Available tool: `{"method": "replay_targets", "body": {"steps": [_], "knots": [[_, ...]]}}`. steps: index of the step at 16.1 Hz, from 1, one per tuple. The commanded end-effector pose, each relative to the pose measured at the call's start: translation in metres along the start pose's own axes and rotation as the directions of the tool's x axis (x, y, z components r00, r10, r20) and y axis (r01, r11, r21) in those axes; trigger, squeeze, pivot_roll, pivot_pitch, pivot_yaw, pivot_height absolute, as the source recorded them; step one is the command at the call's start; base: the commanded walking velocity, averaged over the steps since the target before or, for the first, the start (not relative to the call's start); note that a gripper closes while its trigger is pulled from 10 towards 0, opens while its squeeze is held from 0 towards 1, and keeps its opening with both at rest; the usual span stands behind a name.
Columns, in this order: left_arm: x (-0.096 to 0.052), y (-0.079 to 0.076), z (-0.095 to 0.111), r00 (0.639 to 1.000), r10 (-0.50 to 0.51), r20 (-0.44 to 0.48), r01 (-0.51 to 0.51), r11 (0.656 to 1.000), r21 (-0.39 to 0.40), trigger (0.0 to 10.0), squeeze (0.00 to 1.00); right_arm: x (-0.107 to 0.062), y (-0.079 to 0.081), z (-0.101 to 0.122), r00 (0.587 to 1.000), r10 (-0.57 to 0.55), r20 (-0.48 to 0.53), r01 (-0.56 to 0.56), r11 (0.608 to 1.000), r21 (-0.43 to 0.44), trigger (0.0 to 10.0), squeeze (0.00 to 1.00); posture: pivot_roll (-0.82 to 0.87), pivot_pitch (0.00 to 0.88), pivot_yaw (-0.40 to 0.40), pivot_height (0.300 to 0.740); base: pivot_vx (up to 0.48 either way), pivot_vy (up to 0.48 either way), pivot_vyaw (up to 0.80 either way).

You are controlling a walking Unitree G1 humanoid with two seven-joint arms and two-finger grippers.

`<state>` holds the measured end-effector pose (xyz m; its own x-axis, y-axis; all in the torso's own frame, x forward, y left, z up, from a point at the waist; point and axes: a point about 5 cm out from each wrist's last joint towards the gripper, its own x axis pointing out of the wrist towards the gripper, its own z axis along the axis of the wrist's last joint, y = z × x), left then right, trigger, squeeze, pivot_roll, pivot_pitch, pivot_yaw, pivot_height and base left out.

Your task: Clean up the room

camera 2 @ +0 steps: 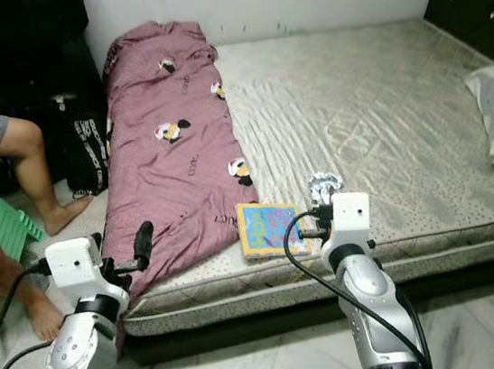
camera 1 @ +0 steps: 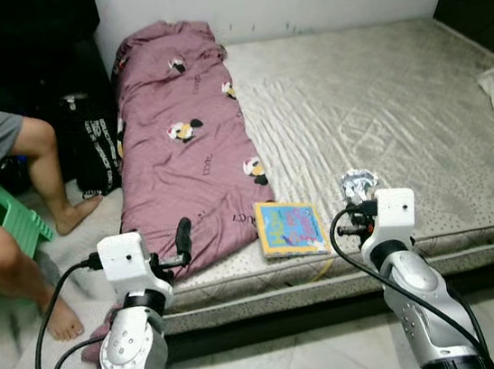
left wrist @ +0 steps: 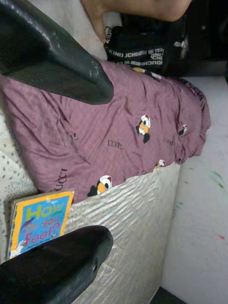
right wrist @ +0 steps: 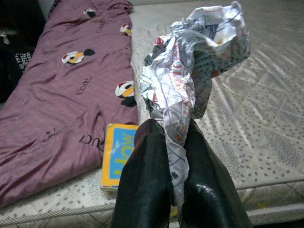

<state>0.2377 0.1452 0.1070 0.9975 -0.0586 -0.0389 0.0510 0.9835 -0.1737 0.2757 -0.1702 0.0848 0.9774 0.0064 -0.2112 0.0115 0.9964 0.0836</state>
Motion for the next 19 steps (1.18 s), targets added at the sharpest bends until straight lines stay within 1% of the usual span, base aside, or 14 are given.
{"method": "replay_targets", "body": {"steps": [1, 7, 19], "knots": [[-0.0002, 0.0003, 0.0003, 1.000, 0.006, -0.008, -0.006, 1.000, 0.007, 10.0, 0.00, -0.0006, -0.0009, 0.0038, 1.000, 0.000, 0.017, 0.000, 1.000, 0.001, 10.0, 0.00, -0.06, 0.028, -0.021, 0.740, 0.000, 0.000, 0.00], [0.0005, 0.0008, 0.0003, 1.000, 0.002, -0.007, -0.002, 1.000, 0.015, 10.0, 0.00, -0.0001, 0.0004, 0.0034, 1.000, 0.006, 0.019, -0.006, 1.000, -0.003, 10.0, 0.00, -0.06, 0.021, -0.019, 0.740, 0.000, 0.000, 0.00], [-0.0004, 0.0010, -0.0008, 1.000, 0.012, -0.009, -0.012, 1.000, 0.021, 10.0, 0.00, 0.0000, 0.0012, 0.0025, 1.000, 0.018, 0.018, -0.018, 1.000, -0.014, 10.0, 0.00, -0.06, 0.014, -0.018, 0.740, 0.000, 0.000, 0.79]]}}
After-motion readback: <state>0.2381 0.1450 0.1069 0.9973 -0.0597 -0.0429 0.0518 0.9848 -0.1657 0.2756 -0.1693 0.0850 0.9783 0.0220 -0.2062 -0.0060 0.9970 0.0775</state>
